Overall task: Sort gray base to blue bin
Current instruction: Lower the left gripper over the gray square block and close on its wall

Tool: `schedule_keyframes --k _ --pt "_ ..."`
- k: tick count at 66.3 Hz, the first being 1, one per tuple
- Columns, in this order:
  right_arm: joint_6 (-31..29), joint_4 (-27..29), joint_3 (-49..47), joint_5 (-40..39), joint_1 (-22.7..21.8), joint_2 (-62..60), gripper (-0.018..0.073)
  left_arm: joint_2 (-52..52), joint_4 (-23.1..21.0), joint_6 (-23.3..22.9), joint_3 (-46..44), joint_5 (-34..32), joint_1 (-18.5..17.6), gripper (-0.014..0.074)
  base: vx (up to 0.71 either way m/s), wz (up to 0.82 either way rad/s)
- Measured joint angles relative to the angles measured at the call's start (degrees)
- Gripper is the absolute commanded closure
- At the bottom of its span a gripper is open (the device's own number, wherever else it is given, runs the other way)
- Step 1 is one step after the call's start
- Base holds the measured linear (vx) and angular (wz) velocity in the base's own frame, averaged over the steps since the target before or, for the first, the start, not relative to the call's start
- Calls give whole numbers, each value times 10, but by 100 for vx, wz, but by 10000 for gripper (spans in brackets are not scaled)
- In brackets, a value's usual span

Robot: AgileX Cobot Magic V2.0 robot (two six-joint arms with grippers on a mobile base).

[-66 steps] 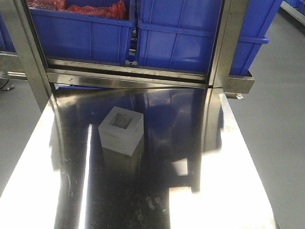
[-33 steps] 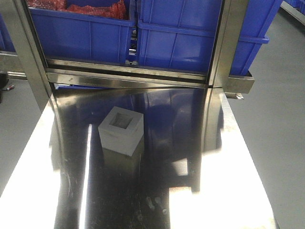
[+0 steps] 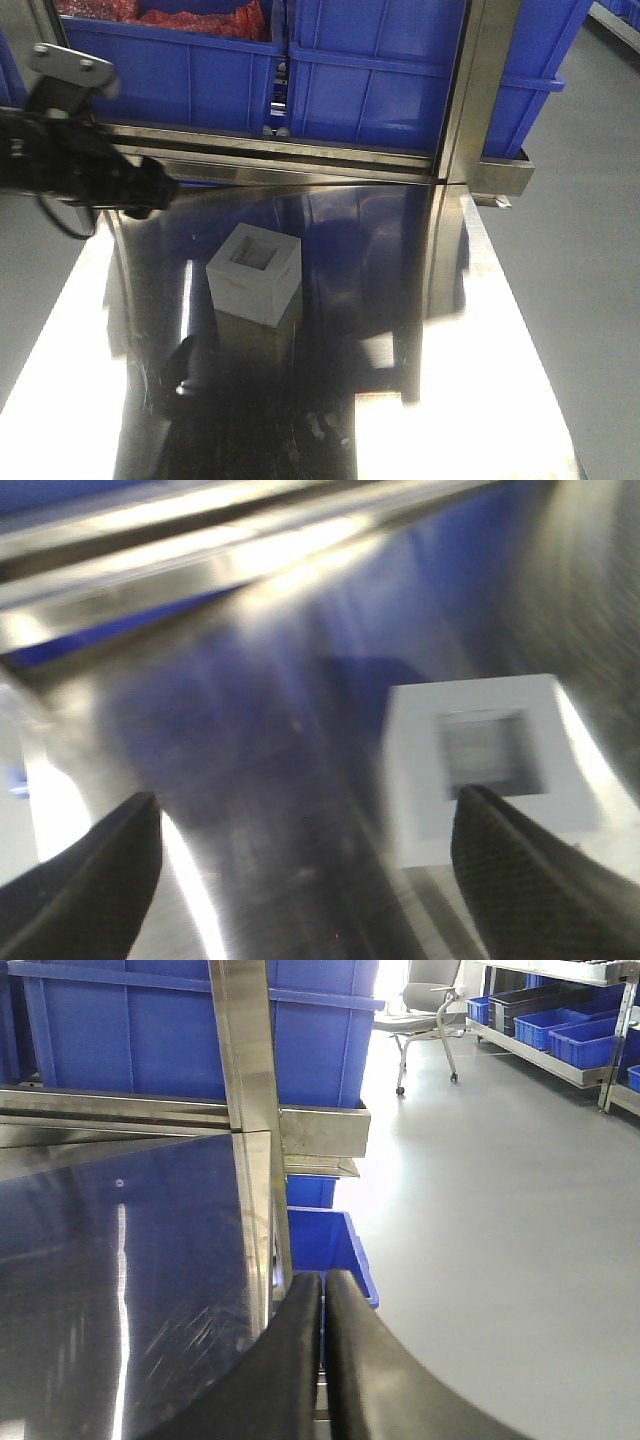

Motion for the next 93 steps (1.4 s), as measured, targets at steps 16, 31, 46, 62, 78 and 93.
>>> schedule_keyframes --k 16,31,46,62,78,93 --pt "0 0 0 0 0 0 564 103 0 -10 -84 27 -40 27 0 0" --pt "0 0 0 0 0 0 564 194 -1 -30 -177 92 -44 27 0 0" --pt "0 0 0 0 0 0 564 257 -1 -30 -239 155 -44 27 0 0" --pt "0 0 0 0 0 0 564 280 -1 -31 -251 191 -44 27 0 0" --pt "0 0 0 0 0 0 564 293 -1 -31 -254 191 -44 27 0 0" --pt "0 0 0 0 0 0 564 309 -1 -31 -254 188 -44 27 0 0"
